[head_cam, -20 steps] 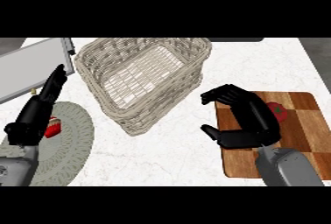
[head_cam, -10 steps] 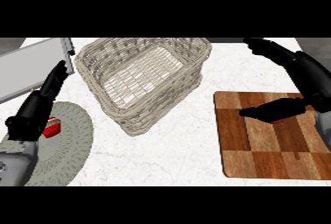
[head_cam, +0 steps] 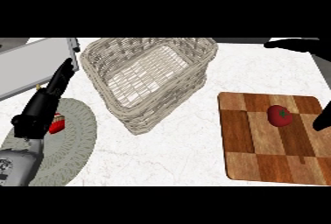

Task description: Pick the tomato from the cutting board and place it in the basket

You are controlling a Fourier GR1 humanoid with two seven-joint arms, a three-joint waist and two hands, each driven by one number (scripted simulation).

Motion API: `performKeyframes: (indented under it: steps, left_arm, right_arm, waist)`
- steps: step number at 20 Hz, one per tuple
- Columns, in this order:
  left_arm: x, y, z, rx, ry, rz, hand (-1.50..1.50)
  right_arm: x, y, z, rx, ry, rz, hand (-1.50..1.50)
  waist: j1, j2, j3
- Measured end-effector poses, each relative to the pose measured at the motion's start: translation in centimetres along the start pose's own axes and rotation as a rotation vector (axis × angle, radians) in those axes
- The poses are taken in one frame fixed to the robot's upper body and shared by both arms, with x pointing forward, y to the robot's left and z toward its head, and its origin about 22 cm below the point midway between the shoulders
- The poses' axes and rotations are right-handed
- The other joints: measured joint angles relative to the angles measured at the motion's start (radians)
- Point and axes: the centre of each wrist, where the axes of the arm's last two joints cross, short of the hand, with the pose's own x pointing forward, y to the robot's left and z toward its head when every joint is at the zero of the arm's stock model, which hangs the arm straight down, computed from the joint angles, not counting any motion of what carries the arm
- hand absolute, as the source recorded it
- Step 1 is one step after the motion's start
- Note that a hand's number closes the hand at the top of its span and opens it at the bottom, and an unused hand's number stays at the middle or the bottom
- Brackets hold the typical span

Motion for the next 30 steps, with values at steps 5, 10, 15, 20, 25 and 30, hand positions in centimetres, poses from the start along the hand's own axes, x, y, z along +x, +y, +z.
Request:
performKeyframes:
  steps: [5, 10, 15, 20, 25, 30]
  left_arm:
    - [-0.3, 0.8, 0.0, -0.006, 0.002, 0.002, 0.00]
    - [-0.6, 0.6, 0.4, 0.001, 0.005, -0.001, 0.00]
    - [-0.6, 0.3, 0.1, 0.008, 0.011, 0.003, 0.00]
    - [-0.9, 0.5, -0.2, 0.012, 0.012, 0.002, 0.00]
    - [-0.8, 1.0, 0.6, 0.012, 0.010, 0.002, 0.00]
    - [-0.4, 1.2, 0.5, 0.018, 0.006, -0.001, 0.00]
  right_arm:
    - [-0.7, -2.3, -0.7, 0.154, 0.058, 0.069, -1.50]
    - [-1.8, -1.9, -2.7, 0.217, 0.092, 0.087, -1.50]
    - [-3.7, -0.7, -4.0, 0.265, 0.106, 0.111, -1.50]
    - [-4.4, 1.4, -5.3, 0.317, 0.114, 0.156, -1.50]
    - [-6.0, 3.9, -6.6, 0.365, 0.149, 0.185, -1.50]
    - [-7.5, 6.3, -8.1, 0.383, 0.172, 0.202, -1.50]
  waist:
    - [0.000, 0.002, 0.002]
    - [-0.007, 0.001, 0.003]
    - [-0.012, 0.002, 0.004]
    - [-0.017, 0.000, 0.004]
    - [-0.015, 0.000, 0.004]
    - [-0.015, 0.000, 0.004]
